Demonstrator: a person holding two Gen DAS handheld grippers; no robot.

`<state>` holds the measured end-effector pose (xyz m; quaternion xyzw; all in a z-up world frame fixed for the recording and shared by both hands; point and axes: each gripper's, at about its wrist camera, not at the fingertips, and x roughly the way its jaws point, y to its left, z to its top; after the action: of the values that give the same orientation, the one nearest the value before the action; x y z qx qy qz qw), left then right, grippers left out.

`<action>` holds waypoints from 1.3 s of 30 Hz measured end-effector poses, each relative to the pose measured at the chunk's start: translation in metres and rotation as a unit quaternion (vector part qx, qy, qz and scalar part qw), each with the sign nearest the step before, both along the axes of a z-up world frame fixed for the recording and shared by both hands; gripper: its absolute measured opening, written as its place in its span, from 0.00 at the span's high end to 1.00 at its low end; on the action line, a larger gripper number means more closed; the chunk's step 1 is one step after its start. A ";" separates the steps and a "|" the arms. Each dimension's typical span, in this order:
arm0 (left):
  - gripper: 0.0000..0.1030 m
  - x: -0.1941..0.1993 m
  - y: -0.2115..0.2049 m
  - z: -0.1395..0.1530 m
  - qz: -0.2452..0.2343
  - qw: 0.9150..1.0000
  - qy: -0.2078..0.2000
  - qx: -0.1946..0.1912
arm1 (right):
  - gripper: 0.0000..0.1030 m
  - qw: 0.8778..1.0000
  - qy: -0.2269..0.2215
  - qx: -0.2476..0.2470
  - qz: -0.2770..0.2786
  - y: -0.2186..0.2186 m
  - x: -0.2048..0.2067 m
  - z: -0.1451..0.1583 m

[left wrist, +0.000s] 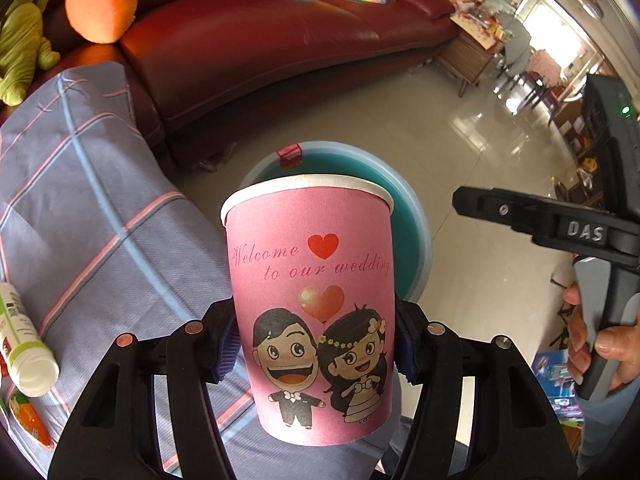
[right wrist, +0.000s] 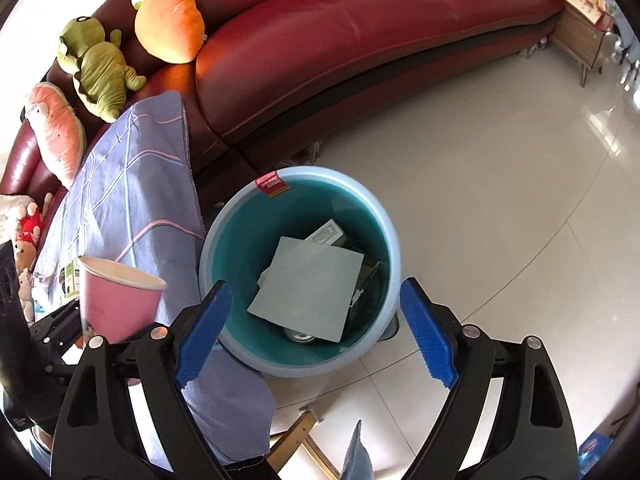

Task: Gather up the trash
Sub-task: 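Move the pink cup over the teal bin and open the left gripper, then move both grippers back over the table toward the bottle and plastic bag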

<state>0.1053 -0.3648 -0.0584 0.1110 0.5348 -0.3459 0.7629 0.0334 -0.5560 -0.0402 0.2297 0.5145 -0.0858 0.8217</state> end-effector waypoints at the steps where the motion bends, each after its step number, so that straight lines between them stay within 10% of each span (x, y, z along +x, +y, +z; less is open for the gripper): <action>1: 0.38 0.000 -0.003 -0.001 0.000 1.000 0.002 0.002 | 0.20 1.000 -0.001 -0.002 -0.002 -0.001 -0.001 0.002; 5: 0.11 0.002 -0.008 0.000 0.007 1.000 0.002 0.018 | 0.20 1.000 -0.002 -0.009 -0.008 -0.002 -0.005 0.007; 39: 0.07 -0.017 0.136 0.033 0.089 0.996 -0.031 -0.010 | 0.20 0.998 0.000 -0.039 0.059 0.116 0.004 0.039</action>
<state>0.0881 -0.2283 -0.0254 0.0659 0.5153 -0.2784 0.8079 0.0377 -0.4395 -0.0013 0.1671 0.5232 -0.0571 0.8337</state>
